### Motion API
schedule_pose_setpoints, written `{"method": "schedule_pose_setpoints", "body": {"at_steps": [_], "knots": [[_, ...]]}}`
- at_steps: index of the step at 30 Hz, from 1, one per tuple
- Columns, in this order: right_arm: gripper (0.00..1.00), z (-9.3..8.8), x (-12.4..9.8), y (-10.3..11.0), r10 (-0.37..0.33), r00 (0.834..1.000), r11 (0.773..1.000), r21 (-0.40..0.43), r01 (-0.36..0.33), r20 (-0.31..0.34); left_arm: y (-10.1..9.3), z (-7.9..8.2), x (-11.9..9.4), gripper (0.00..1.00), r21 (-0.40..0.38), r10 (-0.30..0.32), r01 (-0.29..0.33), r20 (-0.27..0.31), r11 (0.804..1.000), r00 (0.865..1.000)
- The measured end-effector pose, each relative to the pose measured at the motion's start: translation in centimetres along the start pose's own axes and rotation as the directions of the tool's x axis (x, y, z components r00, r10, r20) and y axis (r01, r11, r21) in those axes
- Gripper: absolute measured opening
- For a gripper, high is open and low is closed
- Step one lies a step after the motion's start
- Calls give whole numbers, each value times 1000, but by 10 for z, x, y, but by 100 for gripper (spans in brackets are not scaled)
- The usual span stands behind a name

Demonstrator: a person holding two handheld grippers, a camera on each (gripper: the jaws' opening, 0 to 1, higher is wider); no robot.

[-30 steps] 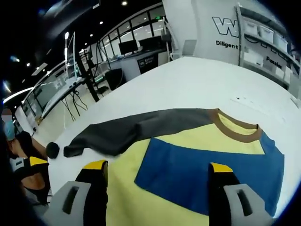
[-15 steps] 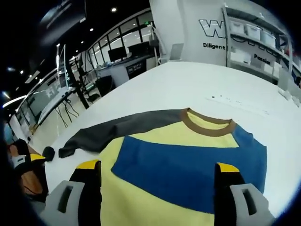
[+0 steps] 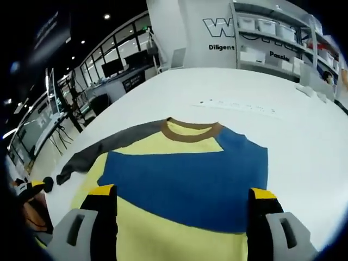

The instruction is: Fold the garment on the visible template until the final outline fits inside the template.

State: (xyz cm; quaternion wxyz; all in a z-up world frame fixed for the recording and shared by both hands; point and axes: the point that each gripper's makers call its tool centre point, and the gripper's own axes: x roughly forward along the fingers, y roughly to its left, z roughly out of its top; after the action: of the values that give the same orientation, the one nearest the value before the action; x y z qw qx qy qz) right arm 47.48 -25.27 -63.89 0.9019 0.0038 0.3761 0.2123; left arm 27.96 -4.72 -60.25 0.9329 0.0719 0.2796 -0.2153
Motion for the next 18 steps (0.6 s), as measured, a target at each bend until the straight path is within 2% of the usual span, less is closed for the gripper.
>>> {"method": "schedule_pose_setpoints", "body": {"at_steps": [8, 18], "knots": [[94, -9, -13, -29, -45, 999, 998, 53, 46, -8, -2, -1, 0, 99, 3, -10, 10, -5, 1000, 1000], [74, -27, -23, -58, -73, 997, 991, 112, 72, 7, -3, 1, 0, 99, 4, -15, 15, 6, 1000, 1000]]}}
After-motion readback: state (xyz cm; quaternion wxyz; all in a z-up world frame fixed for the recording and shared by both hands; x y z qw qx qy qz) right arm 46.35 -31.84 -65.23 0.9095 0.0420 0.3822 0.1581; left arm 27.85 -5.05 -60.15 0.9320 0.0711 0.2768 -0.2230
